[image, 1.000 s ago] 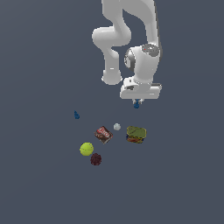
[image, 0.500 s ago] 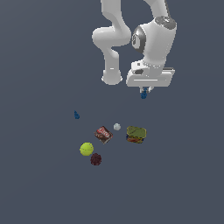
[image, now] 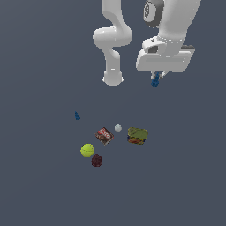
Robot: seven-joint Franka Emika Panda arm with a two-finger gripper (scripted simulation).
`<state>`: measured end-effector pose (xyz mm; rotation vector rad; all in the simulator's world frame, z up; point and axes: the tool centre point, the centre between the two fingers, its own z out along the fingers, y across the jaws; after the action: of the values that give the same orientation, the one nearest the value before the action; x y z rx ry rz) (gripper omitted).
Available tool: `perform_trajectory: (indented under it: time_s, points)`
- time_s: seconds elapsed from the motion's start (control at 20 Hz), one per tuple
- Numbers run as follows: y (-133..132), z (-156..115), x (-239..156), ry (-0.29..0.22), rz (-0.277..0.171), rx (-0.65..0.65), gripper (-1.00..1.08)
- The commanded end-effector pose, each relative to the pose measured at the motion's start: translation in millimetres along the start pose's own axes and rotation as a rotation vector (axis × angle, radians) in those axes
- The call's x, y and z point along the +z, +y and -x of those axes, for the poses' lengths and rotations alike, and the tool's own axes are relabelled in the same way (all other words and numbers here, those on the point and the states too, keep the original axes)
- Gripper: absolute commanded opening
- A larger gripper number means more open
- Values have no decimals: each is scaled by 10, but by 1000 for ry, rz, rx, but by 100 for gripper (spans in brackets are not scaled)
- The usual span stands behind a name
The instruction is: Pick up a designated object from a clutter of objects.
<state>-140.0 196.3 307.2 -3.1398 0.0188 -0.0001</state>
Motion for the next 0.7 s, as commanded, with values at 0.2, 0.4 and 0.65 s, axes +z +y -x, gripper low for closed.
perform_trajectory:
  time_s: [0.2, 0.4, 0.65]
  points:
    - [-154, -30, -509, 0, 1, 1, -100]
    - [-224, -54, -725, 0, 2, 2, -100]
    - [-277, -75, -887, 0, 2, 2, -100]
